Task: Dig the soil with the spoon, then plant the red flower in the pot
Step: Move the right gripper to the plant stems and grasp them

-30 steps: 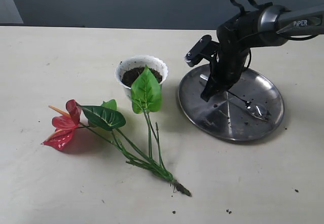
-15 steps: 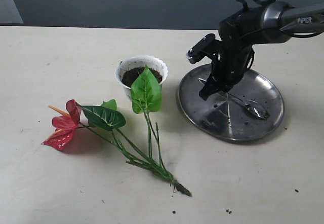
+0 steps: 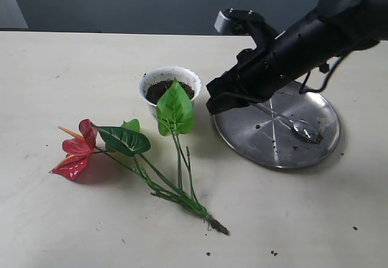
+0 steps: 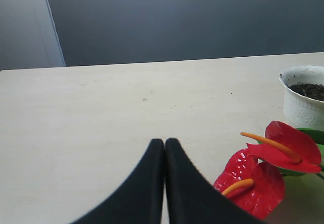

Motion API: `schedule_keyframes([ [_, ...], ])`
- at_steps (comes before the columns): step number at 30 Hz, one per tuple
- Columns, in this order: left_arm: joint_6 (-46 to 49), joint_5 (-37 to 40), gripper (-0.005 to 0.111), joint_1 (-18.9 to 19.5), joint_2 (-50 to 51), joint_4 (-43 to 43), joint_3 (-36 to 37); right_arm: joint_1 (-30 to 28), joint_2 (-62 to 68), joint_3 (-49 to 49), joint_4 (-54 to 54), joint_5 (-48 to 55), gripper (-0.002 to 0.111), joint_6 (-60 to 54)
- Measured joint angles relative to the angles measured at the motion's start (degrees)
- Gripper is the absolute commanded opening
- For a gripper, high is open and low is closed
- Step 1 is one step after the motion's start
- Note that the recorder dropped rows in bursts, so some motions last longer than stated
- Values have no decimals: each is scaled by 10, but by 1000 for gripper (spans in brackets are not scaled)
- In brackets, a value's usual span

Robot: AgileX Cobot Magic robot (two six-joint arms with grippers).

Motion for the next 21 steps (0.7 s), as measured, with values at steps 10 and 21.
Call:
schedule_keyframes([
  [10,0,0,2,0,0,0,0,42,-77,148,113,19,49,-183],
  [21,0,0,2,0,0,0,0,213,-25,149,166,-158,50,-301],
])
